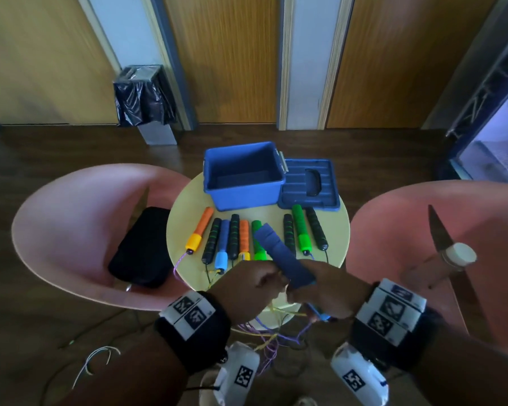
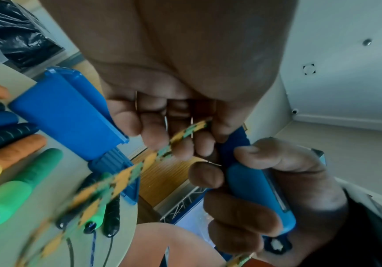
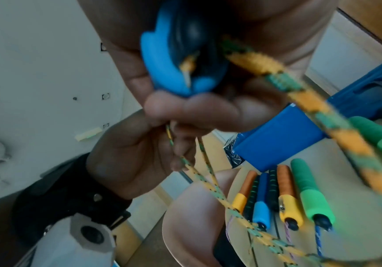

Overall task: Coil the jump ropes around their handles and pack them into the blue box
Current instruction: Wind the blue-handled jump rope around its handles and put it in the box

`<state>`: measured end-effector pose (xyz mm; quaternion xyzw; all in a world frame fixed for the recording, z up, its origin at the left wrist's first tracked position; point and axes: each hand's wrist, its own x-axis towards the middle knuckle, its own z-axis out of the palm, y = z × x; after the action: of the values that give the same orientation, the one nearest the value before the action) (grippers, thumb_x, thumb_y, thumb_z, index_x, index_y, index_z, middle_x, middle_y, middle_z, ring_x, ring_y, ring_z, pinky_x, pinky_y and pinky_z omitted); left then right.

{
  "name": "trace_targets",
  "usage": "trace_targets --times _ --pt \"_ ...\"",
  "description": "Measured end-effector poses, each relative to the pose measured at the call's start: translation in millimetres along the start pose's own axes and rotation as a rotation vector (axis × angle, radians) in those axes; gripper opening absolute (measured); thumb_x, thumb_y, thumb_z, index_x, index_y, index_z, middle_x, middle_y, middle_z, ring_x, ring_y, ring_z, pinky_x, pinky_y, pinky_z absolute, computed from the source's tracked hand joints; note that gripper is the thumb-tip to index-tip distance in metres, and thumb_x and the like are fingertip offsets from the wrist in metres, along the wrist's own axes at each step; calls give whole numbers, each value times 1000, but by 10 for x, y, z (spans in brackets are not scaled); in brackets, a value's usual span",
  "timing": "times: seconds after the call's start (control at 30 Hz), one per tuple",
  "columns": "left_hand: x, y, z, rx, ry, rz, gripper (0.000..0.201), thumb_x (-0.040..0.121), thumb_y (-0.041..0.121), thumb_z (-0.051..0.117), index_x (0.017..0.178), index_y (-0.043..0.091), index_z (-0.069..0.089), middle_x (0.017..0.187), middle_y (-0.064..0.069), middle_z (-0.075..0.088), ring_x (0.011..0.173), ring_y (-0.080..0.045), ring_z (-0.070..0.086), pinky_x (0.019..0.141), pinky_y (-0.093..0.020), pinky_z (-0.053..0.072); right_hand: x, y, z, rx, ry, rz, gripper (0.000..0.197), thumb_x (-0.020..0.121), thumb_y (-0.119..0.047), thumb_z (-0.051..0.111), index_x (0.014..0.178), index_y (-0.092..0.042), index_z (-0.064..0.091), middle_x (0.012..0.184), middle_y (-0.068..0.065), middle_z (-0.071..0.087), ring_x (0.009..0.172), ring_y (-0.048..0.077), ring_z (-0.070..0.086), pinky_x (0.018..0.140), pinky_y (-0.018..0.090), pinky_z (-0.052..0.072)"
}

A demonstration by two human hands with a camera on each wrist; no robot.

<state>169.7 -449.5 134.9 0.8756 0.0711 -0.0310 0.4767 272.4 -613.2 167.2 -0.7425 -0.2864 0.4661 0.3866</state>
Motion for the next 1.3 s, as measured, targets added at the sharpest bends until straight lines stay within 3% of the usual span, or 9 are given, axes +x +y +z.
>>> trace_targets --times 0.07,0.3,0.4,0.53,0.7,0.93,1.07,1.17,1.3 --pt "-21 11 -73 -12 34 27 26 88 46 50 76 25 61 72 -5 63 65 -18 56 62 -33 45 2 -84 -51 15 46 26 16 89 -4 66 89 -15 54 45 -7 53 39 12 52 44 21 43" --pt "-221 -694 48 110 -82 -161 30 88 50 51 73 25 55 61 17 54 58 2 47 62 -25 39 -288 -339 -311 266 233 -140 20 86 -9 71 80 -2 53 51 8 47 40 15 45 42 22 37" --pt "-370 -1212 144 135 -167 -385 30 88 53 52 81 26 65 79 9 72 72 -6 65 74 -27 50 -403 -412 -468 491 423 -278 17 74 -12 65 76 -8 49 55 9 44 44 19 43 44 27 34" --pt "-397 -1270 160 133 -159 -467 34 96 46 52 73 23 63 78 -2 72 67 -8 63 75 -31 53 -478 -327 -634 588 612 -304 15 90 5 56 83 -8 52 63 10 45 49 18 48 43 23 39" --pt "-85 -273 29 109 -36 -133 40 90 55 43 73 23 59 73 1 63 72 -12 60 74 -35 49 -305 -37 -411 520 346 -121 24 87 12 57 107 -1 57 71 15 58 55 20 59 56 29 49" --pt "72 810 -271 31 83 308 26 97 28 53 74 21 63 74 5 66 74 -12 63 71 -30 50 -174 -5 -103 412 -27 -82 11 61 -5 62 70 -11 61 58 14 49 51 24 49 58 35 39" --pt "52 635 -288 -230 214 230 33 96 34 48 85 9 65 80 8 68 76 -8 63 73 -22 49 -274 -121 -267 410 -3 -163 16 54 -18 71 62 -12 59 59 10 50 53 21 52 56 31 43" --pt "111 310 -121 -381 303 -55 23 98 15 46 89 4 64 78 7 67 69 -14 62 70 -28 49 -393 -267 -411 445 49 -260 11 65 -10 67 67 -11 56 68 10 54 58 21 54 55 27 46" --pt "142 43 208 -45 -97 -168 29 89 37 61 117 44 57 93 18 65 75 -4 63 74 -36 51 -601 -521 -575 598 91 -405 7 70 -11 64 74 -12 57 81 13 68 56 21 57 55 25 48"
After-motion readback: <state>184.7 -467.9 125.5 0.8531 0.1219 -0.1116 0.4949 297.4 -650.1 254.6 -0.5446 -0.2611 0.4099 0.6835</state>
